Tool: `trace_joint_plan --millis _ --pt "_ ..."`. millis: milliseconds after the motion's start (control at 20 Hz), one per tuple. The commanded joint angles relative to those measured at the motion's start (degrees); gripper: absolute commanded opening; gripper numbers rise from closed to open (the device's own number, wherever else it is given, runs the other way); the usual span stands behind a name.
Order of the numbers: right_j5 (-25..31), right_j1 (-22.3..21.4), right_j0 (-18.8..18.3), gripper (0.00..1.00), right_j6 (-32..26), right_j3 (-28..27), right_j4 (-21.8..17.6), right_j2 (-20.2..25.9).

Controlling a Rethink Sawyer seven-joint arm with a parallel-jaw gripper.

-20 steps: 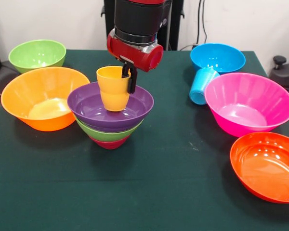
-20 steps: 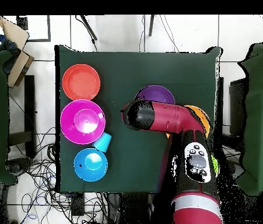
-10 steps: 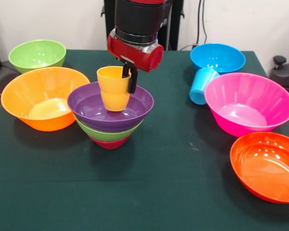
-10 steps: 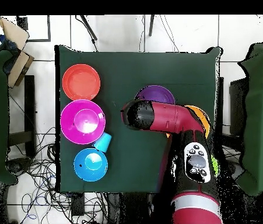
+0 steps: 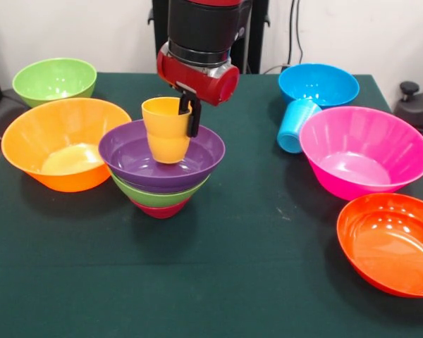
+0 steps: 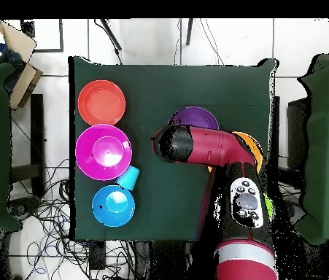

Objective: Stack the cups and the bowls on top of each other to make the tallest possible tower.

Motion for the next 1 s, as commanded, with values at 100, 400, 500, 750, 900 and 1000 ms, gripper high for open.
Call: trace_joint_plan --millis 100,400,500,750,900,1000 --pt "5.19 1.87 -0.32 0.00 -5.43 -4.18 -3.00 4.79" --pt "5.14 1.88 -0.14 0.00 -5.19 -4.19 -3.09 4.51" --pt "4.76 1.77 0.10 0.00 -5.06 -4.06 -3.37 4.21" --pt "3.39 1.47 0.36 1.00 -4.95 -3.38 -3.93 3.99" --pt "5.69 1.10 0.15 1.00 -4.13 -2.92 -2.25 4.43" --pt "7.06 0.51 -0.21 1.00 -4.48 -2.85 -1.64 4.83"
